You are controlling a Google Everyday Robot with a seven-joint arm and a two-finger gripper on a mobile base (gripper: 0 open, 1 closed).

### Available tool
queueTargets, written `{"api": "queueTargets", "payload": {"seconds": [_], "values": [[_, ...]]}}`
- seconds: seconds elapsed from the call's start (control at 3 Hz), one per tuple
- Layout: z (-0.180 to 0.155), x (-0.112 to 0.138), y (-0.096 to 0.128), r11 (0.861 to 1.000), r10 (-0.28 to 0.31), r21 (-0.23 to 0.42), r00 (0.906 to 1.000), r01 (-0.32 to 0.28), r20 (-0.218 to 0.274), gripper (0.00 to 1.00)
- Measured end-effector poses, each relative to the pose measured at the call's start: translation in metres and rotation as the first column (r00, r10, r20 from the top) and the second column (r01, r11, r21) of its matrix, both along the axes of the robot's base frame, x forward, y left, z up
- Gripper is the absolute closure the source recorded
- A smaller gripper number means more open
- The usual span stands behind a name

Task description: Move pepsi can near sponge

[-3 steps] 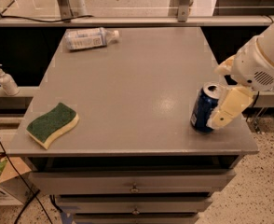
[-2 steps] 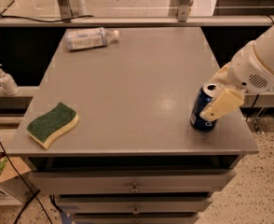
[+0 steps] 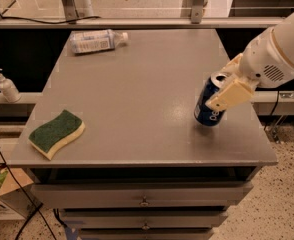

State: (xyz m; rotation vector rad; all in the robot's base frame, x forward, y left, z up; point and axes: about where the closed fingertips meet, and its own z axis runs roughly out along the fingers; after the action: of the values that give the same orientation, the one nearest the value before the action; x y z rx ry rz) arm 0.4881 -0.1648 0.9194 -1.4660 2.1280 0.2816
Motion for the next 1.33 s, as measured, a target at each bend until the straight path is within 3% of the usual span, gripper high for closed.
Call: {"api": "queueTargets", "payload": {"seconds": [0.33,0.67,1.0,1.33], "values": [[0.036,-0.004,0.030,0.992,0.066,0.104,0.9958,-0.072,0.064,1.00],[0.040,-0.006,0.037,0.988,0.075,0.130,0.9952,-0.083,0.064,1.00],[0.038,-0.007,0.052,0.988,0.111,0.102,0.9920,-0.117,0.060,1.00],[0.036,-0.015,0.092,0.975,0.208,0.068,0.9758,-0.213,0.067,1.00]]}}
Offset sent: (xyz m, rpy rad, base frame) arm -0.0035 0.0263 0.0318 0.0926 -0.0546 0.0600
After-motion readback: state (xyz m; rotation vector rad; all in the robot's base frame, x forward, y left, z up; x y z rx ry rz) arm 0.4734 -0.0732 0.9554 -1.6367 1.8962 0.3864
